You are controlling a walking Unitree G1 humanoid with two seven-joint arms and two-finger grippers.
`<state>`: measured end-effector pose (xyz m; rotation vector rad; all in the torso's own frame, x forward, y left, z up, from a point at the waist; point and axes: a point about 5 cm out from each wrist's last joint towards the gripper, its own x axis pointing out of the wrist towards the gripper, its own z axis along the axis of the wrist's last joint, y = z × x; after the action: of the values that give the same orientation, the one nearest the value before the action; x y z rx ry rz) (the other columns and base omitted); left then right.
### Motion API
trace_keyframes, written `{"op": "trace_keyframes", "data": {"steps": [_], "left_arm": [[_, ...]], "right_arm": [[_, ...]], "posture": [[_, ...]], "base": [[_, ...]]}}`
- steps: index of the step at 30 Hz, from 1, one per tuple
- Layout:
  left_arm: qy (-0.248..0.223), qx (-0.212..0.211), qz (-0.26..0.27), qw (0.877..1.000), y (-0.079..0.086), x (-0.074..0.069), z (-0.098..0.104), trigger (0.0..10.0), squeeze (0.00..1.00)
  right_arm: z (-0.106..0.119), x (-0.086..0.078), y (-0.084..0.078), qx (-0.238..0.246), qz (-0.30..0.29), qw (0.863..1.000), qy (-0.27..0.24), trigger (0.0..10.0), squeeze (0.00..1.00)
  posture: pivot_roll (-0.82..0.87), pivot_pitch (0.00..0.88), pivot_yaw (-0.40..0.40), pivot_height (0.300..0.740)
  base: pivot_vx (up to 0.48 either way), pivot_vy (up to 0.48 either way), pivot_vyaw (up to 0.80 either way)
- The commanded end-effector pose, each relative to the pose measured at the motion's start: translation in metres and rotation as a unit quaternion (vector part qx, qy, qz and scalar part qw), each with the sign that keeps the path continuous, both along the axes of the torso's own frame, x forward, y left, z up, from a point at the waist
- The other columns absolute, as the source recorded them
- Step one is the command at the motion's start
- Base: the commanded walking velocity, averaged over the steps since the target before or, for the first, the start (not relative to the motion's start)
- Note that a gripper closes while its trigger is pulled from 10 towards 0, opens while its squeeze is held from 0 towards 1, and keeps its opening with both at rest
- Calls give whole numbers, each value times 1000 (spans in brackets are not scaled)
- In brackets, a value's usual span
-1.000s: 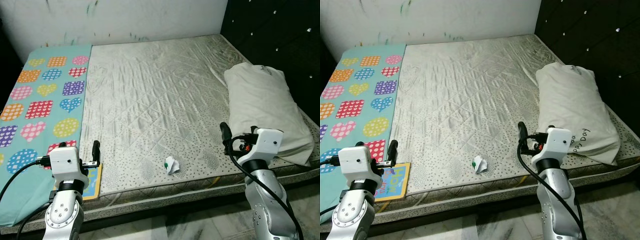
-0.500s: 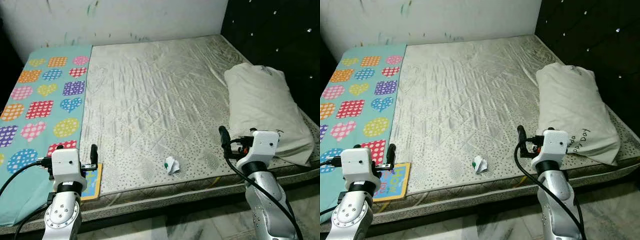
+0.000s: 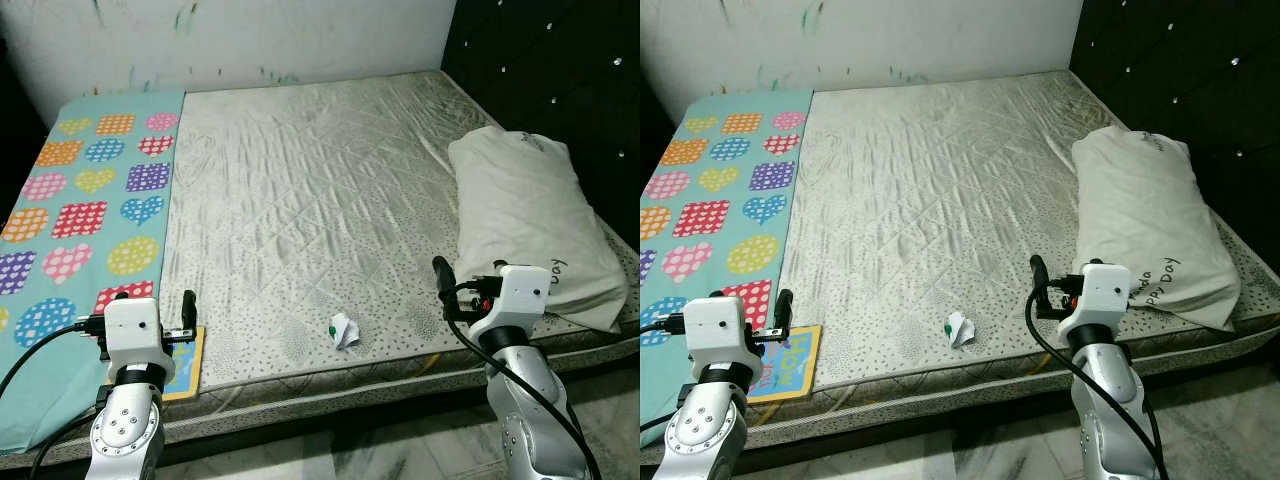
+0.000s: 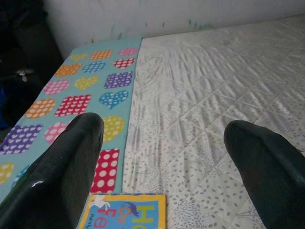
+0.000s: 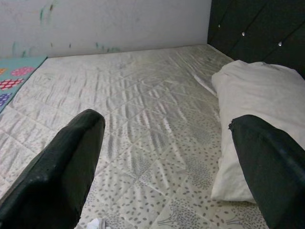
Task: Clean up the room
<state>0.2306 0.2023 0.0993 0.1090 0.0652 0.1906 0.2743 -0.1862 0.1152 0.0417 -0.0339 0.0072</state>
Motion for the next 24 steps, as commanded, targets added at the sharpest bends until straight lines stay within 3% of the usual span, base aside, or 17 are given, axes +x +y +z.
{"op": "trace_keyframes", "data": {"steps": [1, 10, 24], "left_arm": [[7, -2, 5, 1000, 2, 0, -2, 10000, 0], [9, -6, 7, 1000, 2, -1, -3, 10000, 0], [10, -7, 10, 1000, 2, -1, -3, 10000, 0]], "right_arm": [[-4, -2, 3, 3, 6, 1000, 8, 10000, 0], [-5, -3, 4, 1, 10, 1000, 12, 10000, 0], [-6, -3, 6, 5, 18, 1000, 15, 10000, 0]], "posture": [[-136, 76, 14, 740], [-136, 78, 14, 720], [-136, 84, 15, 640]], "base": [[0, 0, 0], [0, 0, 0], [0, 0, 0]]}}
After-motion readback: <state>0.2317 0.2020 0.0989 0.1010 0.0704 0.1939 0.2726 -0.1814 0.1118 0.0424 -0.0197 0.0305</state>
